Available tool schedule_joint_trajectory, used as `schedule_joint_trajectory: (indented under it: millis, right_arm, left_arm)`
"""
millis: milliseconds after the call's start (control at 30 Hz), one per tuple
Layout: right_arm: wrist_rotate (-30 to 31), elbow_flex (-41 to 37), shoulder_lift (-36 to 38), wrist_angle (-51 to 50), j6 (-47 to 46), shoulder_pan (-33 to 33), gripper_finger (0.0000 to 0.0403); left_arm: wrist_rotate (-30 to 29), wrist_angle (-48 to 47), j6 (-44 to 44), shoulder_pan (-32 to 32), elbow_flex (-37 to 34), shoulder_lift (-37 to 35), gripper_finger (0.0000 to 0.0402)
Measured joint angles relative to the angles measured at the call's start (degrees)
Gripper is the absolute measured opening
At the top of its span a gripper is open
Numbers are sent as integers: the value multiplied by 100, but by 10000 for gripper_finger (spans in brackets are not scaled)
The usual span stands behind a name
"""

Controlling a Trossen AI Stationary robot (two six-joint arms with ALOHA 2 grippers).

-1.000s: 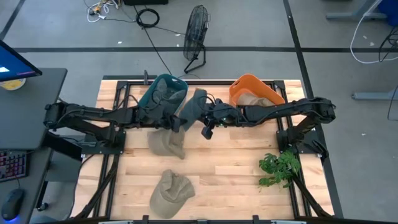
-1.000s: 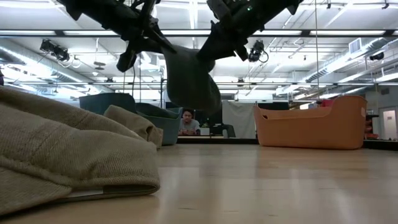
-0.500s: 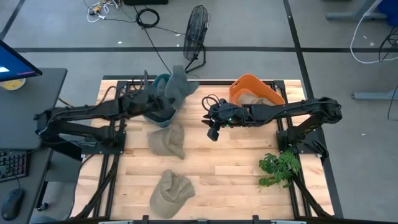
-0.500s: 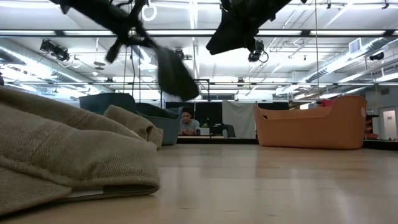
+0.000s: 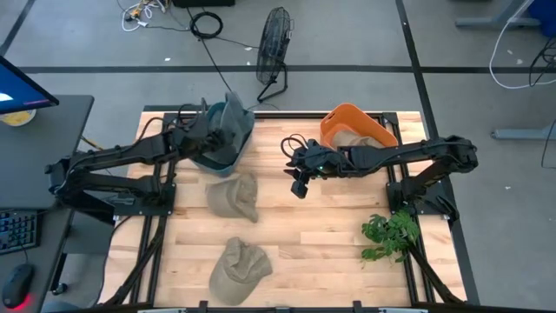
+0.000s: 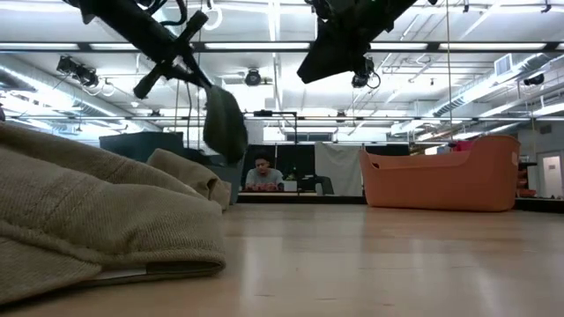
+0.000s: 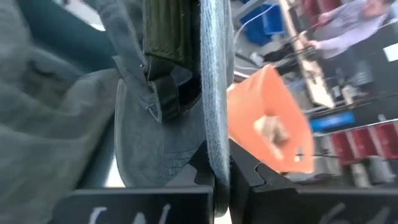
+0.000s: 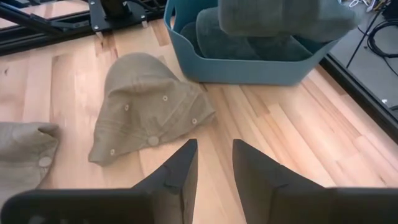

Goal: Pick & Place hat
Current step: Put the blue cap into the blue bin

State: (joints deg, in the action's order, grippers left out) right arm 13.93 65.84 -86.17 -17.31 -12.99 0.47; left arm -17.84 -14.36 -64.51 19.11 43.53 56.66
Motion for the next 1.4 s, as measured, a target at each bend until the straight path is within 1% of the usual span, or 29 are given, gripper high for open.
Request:
schedule_joint_trajectory:
  millis: [100, 200, 400, 633, 733, 867, 967, 1033, 1100, 1200, 1300, 1333, 1400]
  right_arm:
    - [0, 0, 0, -2, 1, 0, 105]
    - [0, 0, 0, -8, 2, 0, 105]
    - [-2, 0, 0, -6, 2, 0, 105]
    - [-4, -2, 0, -6, 47, 0, 105]
    - [-95, -2, 0, -3, 60, 0, 105]
    - [-197, -2, -2, 140, 150, 0, 105]
    - [-12, -9, -4, 745, 597, -41, 105]
    - [149, -9, -12, 1483, 1028, -148, 103]
    - [170, -4, -79, 2297, 1307, -339, 93]
    - [-315, 2, -305, 3126, 1105, -764, 61]
    - [-948, -4, -596, 3426, 564, -1166, 15]
    - [-1164, -8, -716, 3536, 468, -1275, 8]
    - [-1474, -9, -933, 3911, 296, -1389, 9]
  left_arm:
    - [-16, 40, -257, -4, 0, 0, 16]
    - [-22, -201, -409, -4, 0, 1, 22]
    - [-147, -699, -512, 11, -2, 70, 25]
    - [-148, -727, -535, 22, 2, 105, 28]
    - [-151, -729, -542, 22, 2, 105, 46]
    - [-182, -729, -563, 22, 2, 107, 93]
    - [-230, -699, -691, 22, 2, 107, 130]
    - [-251, -634, -699, 22, 0, 107, 149]
    - [-254, -571, -706, 22, 0, 107, 160]
    - [-255, -536, -704, 22, 0, 107, 162]
    - [-257, -535, -701, 22, 0, 107, 149]
    - [-267, -532, -700, 22, 0, 106, 143]
    - [-300, -515, -687, 22, 0, 103, 129]
